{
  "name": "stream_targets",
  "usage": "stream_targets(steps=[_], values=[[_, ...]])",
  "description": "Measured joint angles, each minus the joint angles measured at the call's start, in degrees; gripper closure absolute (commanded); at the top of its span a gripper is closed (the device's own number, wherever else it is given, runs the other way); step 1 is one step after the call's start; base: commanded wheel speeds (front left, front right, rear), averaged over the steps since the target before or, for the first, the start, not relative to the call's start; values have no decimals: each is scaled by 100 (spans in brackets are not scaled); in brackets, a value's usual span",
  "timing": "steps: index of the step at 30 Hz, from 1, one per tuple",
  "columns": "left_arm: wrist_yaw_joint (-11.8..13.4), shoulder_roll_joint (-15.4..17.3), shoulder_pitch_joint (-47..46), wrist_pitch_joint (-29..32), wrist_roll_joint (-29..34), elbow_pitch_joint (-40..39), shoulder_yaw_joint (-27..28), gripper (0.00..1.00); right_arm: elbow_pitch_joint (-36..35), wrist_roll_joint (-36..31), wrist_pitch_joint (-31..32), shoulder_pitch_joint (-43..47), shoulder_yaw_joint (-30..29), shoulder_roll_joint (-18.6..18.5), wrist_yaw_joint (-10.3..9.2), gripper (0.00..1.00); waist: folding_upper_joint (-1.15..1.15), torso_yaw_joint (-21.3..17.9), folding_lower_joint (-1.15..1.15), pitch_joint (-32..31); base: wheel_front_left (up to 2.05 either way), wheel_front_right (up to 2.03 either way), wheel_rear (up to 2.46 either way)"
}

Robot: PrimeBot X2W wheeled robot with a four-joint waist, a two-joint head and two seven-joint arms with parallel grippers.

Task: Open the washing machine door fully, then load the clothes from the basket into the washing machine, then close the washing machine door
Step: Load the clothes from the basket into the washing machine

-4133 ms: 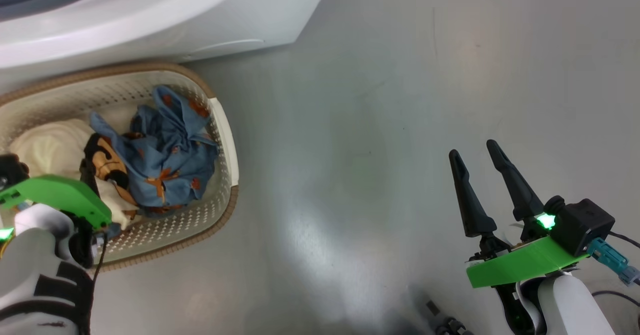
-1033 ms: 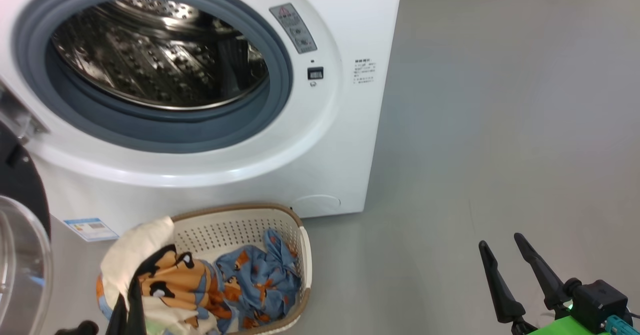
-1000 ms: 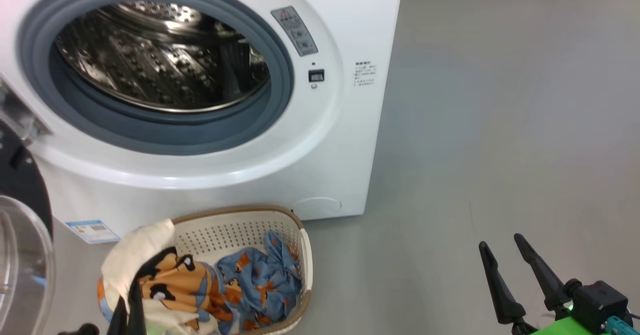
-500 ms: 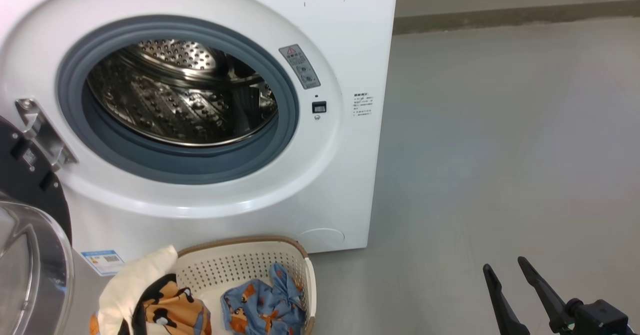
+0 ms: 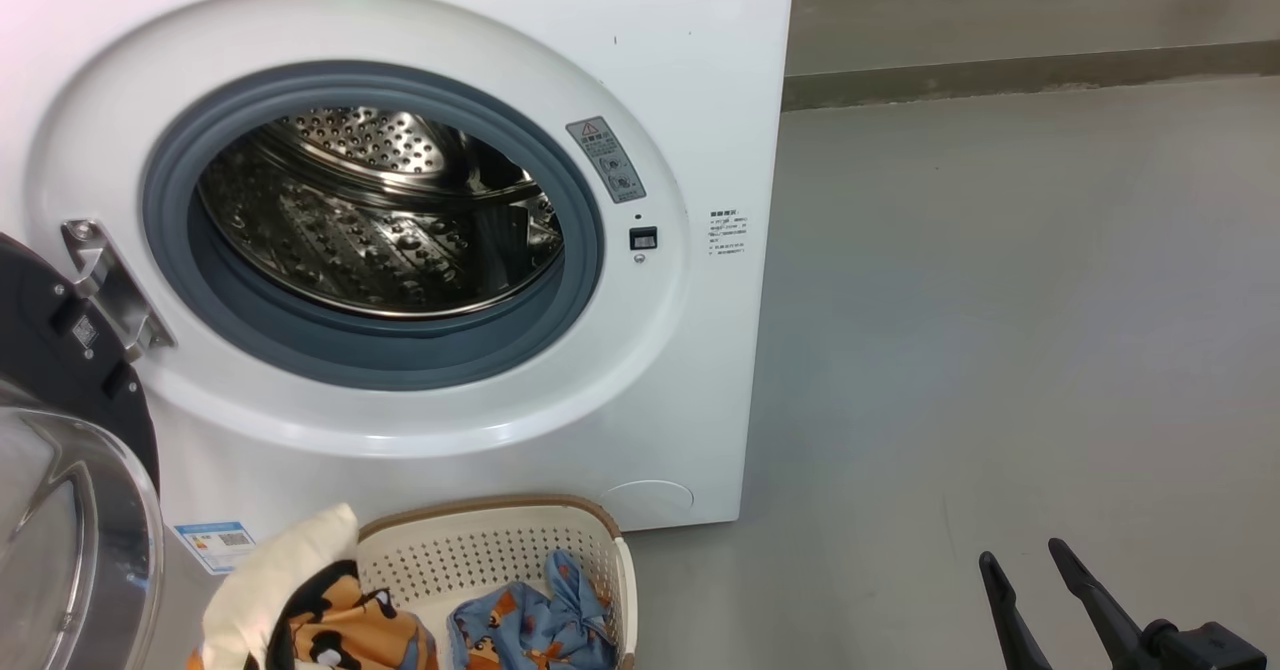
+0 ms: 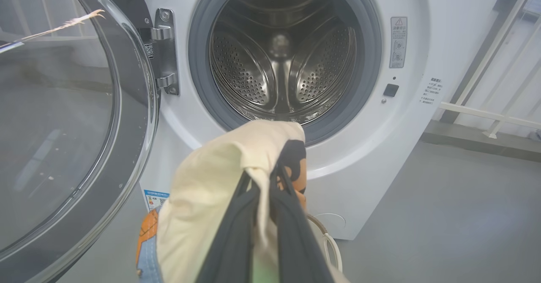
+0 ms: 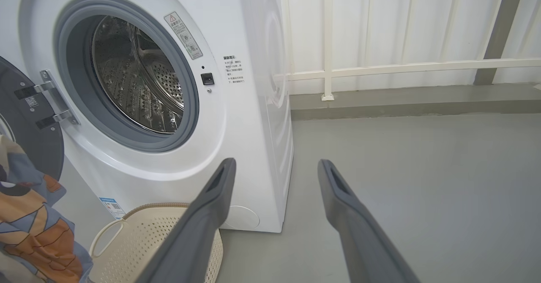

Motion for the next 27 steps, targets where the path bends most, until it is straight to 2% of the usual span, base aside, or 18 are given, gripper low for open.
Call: stream_targets(steps=[18,27], values=[[-9,11,68,0,0,-41,-22,100,-8,0,0,-43,155,13,0,0,0,-100,0,168,0,0,0],[-60,10,-432,0,-1,36,-104,100,-15,0,0,-291,244,126,0,0,0,-214,0,463,0,0,0]])
